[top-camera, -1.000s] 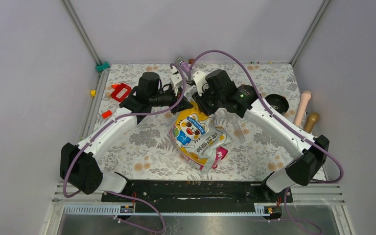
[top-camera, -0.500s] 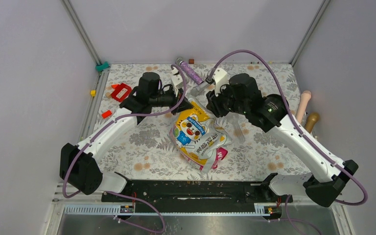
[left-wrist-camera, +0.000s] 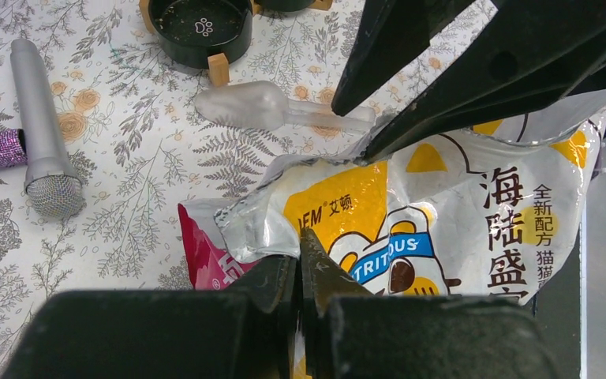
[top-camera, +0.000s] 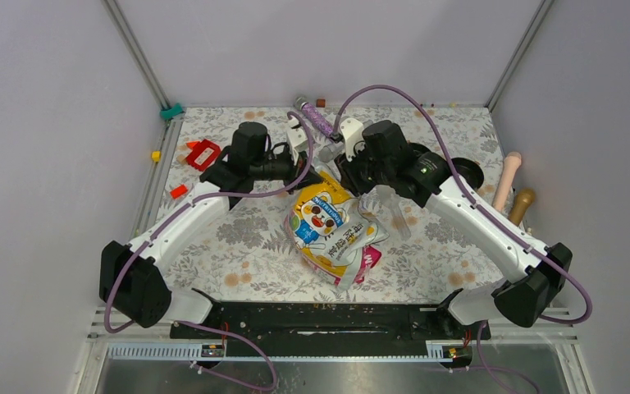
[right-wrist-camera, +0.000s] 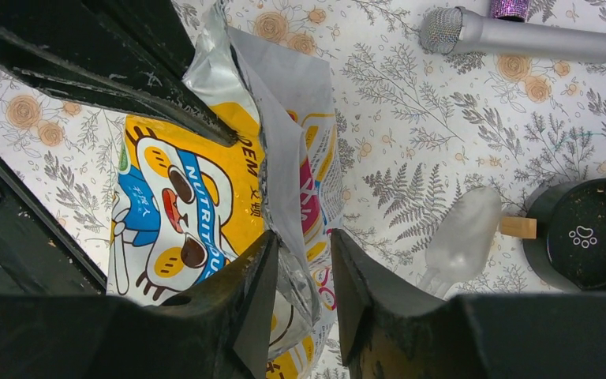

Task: Serve the pet food
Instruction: Open the pet food bag at the center of the board.

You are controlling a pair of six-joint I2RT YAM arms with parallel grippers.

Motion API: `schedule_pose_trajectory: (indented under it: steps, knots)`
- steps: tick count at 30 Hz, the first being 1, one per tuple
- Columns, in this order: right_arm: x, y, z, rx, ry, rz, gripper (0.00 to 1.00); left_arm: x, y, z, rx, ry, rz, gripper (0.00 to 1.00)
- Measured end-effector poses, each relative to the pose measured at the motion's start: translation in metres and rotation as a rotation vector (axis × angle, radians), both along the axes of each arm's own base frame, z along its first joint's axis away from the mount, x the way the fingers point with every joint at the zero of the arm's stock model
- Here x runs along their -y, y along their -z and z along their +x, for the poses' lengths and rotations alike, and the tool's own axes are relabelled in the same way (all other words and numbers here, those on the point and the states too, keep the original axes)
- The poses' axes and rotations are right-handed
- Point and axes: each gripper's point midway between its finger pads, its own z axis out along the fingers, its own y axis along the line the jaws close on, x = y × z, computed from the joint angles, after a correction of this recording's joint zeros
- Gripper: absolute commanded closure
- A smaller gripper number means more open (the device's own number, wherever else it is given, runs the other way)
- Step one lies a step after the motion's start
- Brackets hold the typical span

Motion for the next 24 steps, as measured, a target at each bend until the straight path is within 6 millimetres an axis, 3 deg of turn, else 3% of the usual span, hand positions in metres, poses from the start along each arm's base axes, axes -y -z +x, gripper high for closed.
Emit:
schedule_pose_trajectory:
  steps: [10,19,24]
  knots:
    - [0.002,-0.001,0.001,0.004,-0.007,0.0,0.66,-0.005,0.0,-0.008,0.049,0.02,0.009,1.0]
    - [0.0,0.023,-0.018,-0.072,-0.104,-0.018,0.69,-0.01,0.0,-0.025,0.105,0.08,0.01,1.0]
    - [0.002,0.027,-0.018,-0.076,-0.106,-0.028,0.69,-0.01,0.001,-0.028,0.127,0.105,0.008,1.0]
